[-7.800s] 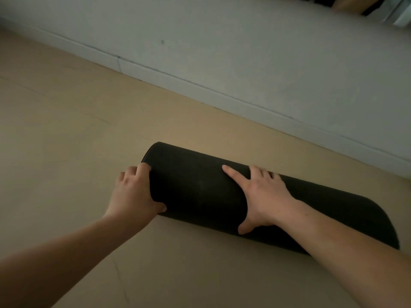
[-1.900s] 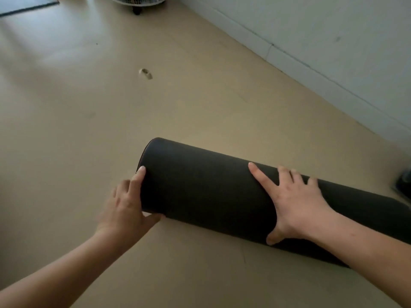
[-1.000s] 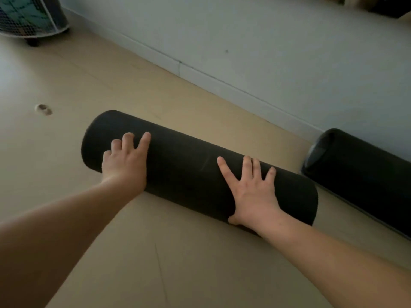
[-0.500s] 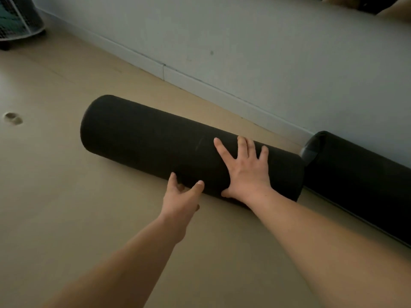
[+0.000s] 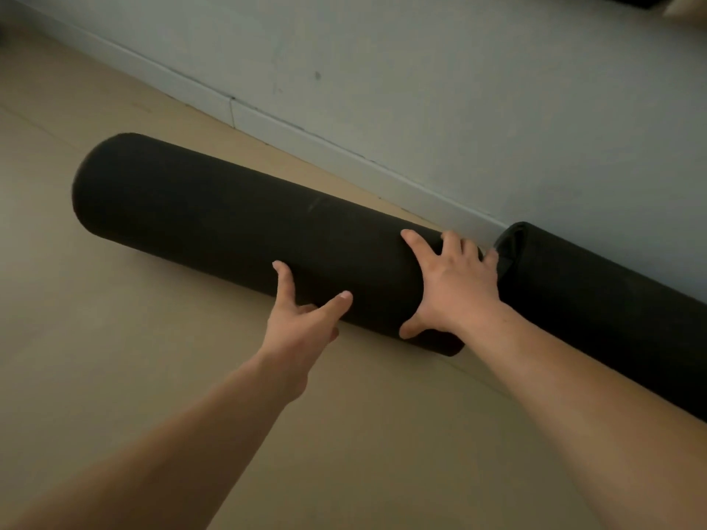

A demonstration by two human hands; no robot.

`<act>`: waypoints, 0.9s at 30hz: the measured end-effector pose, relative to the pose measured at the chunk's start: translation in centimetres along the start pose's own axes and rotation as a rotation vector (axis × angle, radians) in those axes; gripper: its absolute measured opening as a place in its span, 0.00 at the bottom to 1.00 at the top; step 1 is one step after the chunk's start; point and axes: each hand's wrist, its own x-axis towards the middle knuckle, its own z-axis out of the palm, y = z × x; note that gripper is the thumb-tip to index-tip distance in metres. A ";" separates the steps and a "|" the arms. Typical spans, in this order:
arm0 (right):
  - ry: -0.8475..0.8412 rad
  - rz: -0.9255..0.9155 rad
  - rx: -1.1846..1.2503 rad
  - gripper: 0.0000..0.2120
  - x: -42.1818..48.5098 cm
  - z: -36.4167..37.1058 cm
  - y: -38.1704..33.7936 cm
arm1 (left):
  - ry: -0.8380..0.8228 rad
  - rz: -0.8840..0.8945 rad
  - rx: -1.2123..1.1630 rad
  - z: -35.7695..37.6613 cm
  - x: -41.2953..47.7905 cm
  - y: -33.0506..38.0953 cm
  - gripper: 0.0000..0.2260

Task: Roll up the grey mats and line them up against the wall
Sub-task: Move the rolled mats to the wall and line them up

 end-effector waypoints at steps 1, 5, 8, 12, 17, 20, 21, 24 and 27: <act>0.005 -0.004 -0.003 0.70 0.3 0.2 0.1 | 0.009 0.007 -0.012 0.2 0.3 0.1 0.51; 0.074 0.028 0.051 0.68 0.4 2.1 1.0 | -0.095 0.042 -0.165 2.2 1.4 0.9 0.49; 0.110 0.083 0.110 0.67 0.7 2.9 1.3 | -0.158 0.043 -0.168 4.8 2.2 1.2 0.44; 0.024 0.082 0.085 0.72 1.5 2.7 2.5 | 0.089 0.051 0.046 7.7 2.8 0.4 0.32; 0.076 0.034 0.028 0.68 1.9 4.4 1.6 | 0.079 -0.032 -0.091 10.3 2.5 -1.3 0.32; 0.106 0.003 -0.040 0.68 4.1 4.1 3.9 | -0.144 -0.161 -0.320 10.1 3.0 -0.5 0.28; 0.096 0.002 -0.045 0.69 4.9 4.0 4.9 | -0.173 -0.162 -0.281 10.1 2.9 -0.3 0.27; 0.011 0.012 -0.028 0.71 6.2 3.3 6.5 | -0.157 -0.159 -0.065 10.0 2.6 -0.7 0.25; -0.031 0.041 -0.071 0.72 6.9 2.4 5.9 | -0.154 -0.174 0.044 8.1 2.0 -1.3 0.24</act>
